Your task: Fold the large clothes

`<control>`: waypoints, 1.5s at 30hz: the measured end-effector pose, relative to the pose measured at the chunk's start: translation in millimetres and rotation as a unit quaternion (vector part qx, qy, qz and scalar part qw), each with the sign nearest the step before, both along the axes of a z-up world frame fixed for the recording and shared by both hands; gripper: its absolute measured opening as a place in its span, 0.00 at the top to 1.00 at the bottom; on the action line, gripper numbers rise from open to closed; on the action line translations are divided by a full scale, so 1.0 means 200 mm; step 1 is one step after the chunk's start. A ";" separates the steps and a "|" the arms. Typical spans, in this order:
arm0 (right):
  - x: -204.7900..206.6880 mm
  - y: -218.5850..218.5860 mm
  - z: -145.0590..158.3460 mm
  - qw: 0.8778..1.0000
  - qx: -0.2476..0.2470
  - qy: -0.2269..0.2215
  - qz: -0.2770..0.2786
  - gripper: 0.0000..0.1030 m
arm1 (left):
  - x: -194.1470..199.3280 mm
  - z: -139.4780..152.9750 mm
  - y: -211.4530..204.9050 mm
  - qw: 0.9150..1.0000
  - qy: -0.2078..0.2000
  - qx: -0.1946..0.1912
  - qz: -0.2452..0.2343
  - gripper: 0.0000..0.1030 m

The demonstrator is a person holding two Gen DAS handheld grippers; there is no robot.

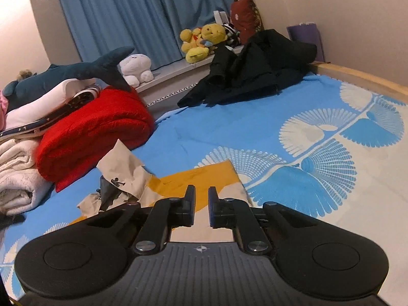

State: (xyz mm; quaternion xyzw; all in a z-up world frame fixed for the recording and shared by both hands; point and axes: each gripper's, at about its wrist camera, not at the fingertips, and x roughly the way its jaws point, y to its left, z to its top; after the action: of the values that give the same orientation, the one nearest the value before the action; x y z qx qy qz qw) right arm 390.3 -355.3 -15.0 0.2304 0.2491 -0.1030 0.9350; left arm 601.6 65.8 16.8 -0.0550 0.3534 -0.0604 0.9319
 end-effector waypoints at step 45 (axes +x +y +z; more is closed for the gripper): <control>0.00 -0.11 -0.03 0.998 0.059 -0.010 -0.009 0.89 | -0.51 -0.14 -0.71 0.984 -0.088 0.041 -0.147 0.31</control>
State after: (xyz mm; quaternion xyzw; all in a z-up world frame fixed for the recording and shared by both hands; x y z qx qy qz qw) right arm 390.9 -376.6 -20.4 0.2882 0.2429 -0.0941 0.9215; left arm 500.4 -75.3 -10.8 0.0412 0.2765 -0.1863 0.9419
